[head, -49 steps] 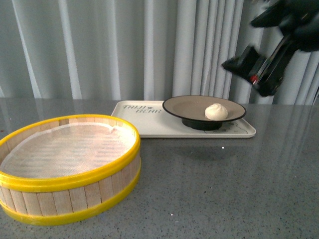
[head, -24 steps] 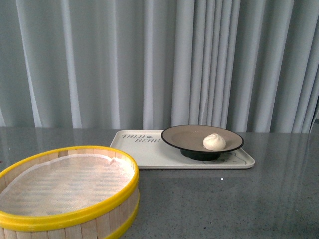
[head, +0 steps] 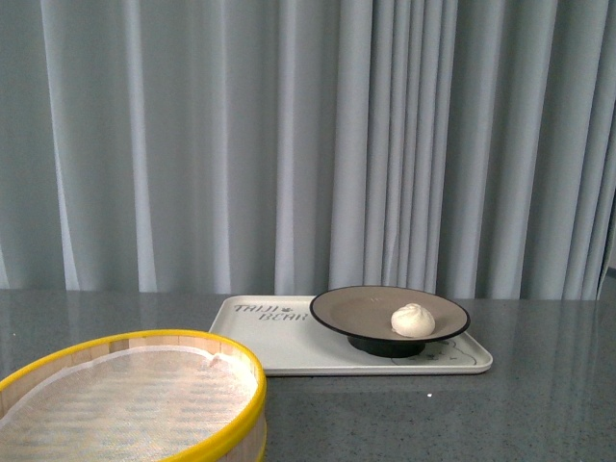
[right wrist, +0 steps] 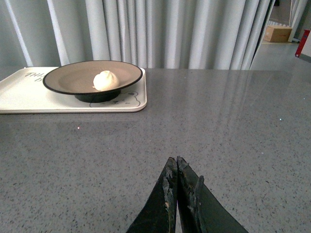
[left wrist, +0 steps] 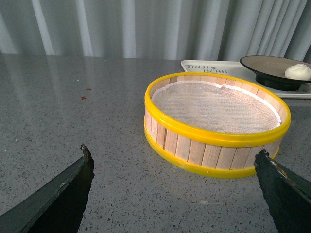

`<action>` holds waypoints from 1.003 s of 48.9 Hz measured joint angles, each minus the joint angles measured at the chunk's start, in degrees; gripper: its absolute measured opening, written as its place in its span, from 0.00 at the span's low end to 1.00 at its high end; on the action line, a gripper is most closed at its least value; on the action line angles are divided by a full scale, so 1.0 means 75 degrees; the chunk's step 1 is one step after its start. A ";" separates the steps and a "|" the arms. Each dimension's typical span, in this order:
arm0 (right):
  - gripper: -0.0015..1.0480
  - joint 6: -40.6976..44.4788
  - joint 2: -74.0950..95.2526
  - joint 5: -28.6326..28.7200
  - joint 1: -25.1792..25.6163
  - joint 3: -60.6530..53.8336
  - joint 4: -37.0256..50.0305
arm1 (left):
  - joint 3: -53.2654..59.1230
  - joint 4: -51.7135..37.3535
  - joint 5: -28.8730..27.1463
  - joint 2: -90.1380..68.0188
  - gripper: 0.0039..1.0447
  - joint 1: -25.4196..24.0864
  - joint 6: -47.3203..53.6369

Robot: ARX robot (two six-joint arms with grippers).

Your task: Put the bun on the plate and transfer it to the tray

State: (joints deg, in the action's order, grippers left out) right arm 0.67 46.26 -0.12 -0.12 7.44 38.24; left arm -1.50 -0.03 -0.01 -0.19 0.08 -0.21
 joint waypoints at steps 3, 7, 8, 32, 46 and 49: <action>0.02 0.0000 -0.0297 0.0003 0.0000 -0.0152 -0.0152 | 0.0000 0.0000 -0.0003 0.0000 0.94 0.0000 -0.0003; 0.02 -0.0003 -0.0679 0.0003 0.0000 -0.0318 -0.0373 | 0.0000 0.0000 -0.0003 0.0000 0.94 0.0000 -0.0003; 0.02 -0.0003 -0.0723 0.0003 0.0000 -0.0335 -0.0399 | 0.0000 0.0000 -0.0003 0.0000 0.94 0.0000 0.0000; 0.02 -0.0006 -0.2256 0.0006 0.0003 -0.0956 -0.1268 | 0.0000 0.0000 0.0000 0.0000 0.94 0.0000 -0.0003; 0.02 -0.0006 -0.3244 0.0006 0.0003 -0.0956 -0.2180 | 0.0000 0.0000 -0.0003 0.0000 0.94 0.0000 -0.0003; 0.02 -0.0006 -0.3413 0.0006 0.0003 -0.0956 -0.2349 | 0.0000 0.0000 -0.0003 0.0000 0.94 0.0000 0.0000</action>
State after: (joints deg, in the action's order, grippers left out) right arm 0.62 20.67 -0.08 -0.10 0.27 20.62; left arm -1.50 -0.03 -0.03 -0.19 0.08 -0.21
